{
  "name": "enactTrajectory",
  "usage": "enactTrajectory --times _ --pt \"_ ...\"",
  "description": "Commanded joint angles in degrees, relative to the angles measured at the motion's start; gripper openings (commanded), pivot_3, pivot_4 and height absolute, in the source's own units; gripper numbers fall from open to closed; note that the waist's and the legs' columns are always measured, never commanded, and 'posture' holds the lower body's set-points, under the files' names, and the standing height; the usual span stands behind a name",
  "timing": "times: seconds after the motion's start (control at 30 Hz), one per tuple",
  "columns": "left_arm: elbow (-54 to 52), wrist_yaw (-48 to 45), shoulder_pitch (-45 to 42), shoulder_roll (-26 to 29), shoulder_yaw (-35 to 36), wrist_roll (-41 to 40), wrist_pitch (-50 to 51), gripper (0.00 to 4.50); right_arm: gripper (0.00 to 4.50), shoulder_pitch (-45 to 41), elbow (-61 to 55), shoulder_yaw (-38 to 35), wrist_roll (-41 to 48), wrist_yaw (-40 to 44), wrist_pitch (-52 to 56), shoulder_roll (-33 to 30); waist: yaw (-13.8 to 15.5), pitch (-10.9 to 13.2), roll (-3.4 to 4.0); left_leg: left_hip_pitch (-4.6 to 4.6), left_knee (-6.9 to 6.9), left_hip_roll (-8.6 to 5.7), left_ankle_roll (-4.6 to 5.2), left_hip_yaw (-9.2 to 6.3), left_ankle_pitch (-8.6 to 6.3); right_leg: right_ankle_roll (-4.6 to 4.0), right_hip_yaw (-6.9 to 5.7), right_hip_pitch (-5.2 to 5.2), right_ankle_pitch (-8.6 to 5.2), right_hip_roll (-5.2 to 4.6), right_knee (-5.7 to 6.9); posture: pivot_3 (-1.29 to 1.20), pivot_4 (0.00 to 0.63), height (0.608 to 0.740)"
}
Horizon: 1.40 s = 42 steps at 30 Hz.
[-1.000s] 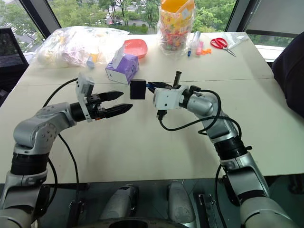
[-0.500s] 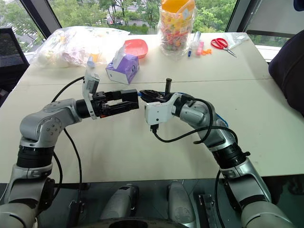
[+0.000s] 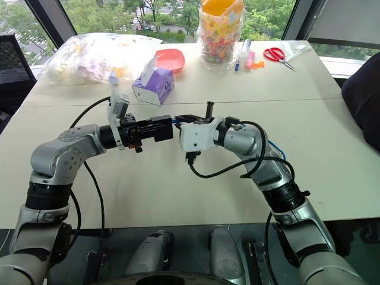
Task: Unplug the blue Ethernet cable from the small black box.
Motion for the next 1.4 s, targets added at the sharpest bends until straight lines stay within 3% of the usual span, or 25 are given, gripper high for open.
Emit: enactTrajectory --times 0.03,0.13,0.23,0.37,0.47,0.63,0.73,0.87,1.4 --pt "-0.13 -1.87 -1.31 1.74 0.61 0.01 -0.49 0.52 2.68 -2.31 -3.93 -2.77 6.05 4.14 8.98 -0.37 0.03 0.0 0.0 0.0 0.0 0.0 0.0 -0.01 0.0 0.0 0.0 0.0 0.0 0.0 0.0 0.0 0.15 0.74" --pt "0.73 -3.91 -1.75 3.66 1.07 -0.74 0.21 0.52 4.33 -3.76 -7.02 -5.63 16.51 10.58 23.04 -1.2 0.05 0.0 0.0 -0.01 0.0 0.0 0.0 -0.01 0.0 0.0 -0.01 0.0 0.0 0.0 -0.01 0.0 0.15 0.74" --pt "1.35 -8.66 -3.49 6.63 3.36 -5.89 4.77 0.52 4.43 -7.69 -8.49 -12.81 34.42 14.83 46.12 -0.4 0.05 0.01 0.0 -0.04 0.0 0.0 0.01 -0.05 0.0 0.0 -0.01 -0.01 0.0 0.0 -0.01 0.0 0.15 0.74" --pt "0.54 -13.7 -3.97 9.72 3.05 -7.79 5.83 0.52 4.43 -13.87 -4.02 -20.08 47.01 11.32 66.0 3.83 -0.16 0.01 0.01 -0.02 -0.03 0.02 0.02 -0.08 -0.01 -0.02 -0.03 -0.02 -0.01 0.01 0.0 0.0 0.15 0.74" --pt "1.14 -15.15 -4.8 10.64 2.85 -8.2 6.39 0.52 4.43 -15.93 -1.61 -20.82 50.4 9.32 71.69 4.84 -0.01 0.01 0.01 -0.02 -0.07 0.03 0.02 -0.1 -0.01 -0.03 -0.06 -0.03 -0.02 0.03 0.01 0.0 0.15 0.74" --pt "1.46 -15.7 -5.71 10.55 2.65 -7.84 6.39 0.52 4.43 -16.7 -0.47 -17.31 51.96 8.21 71.61 4.28 0.08 0.01 0.01 -0.16 -0.02 -0.02 0.02 -0.08 -0.01 -0.01 -0.06 -0.09 -0.01 -0.01 -0.04 0.0 0.15 0.74" --pt "1.52 -15.64 -5.94 10.28 2.49 -7.61 6.26 0.52 3.66 -16.42 -0.6 -14.71 51.71 8.51 70.0 3.17 -0.02 0.01 0.01 -0.16 -0.04 -0.01 0.03 -0.08 -0.01 -0.01 -0.06 -0.14 -0.01 0.0 -0.02 0.0 0.15 0.74" --pt "1.14 -15.34 -5.89 9.89 2.56 -7.71 6.37 0.52 1.66 -16.54 -0.41 -12.8 51.64 7.96 68.4 2.89 -0.05 0.01 0.01 -0.18 -0.05 0.0 0.03 -0.06 -0.01 0.0 -0.05 -0.19 -0.01 0.0 0.0 0.0 0.15 0.74" --pt "-1.65 -16.08 -3.57 9.88 1.33 -7.08 5.66 0.52 1.66 -18.02 0.96 -10.01 52.17 8.07 66.45 1.54 -0.02 0.01 0.0 -0.2 -0.04 0.0 0.02 -0.06 -0.01 0.0 -0.05 -0.2 -0.01 0.0 0.0 0.0 0.15 0.74"
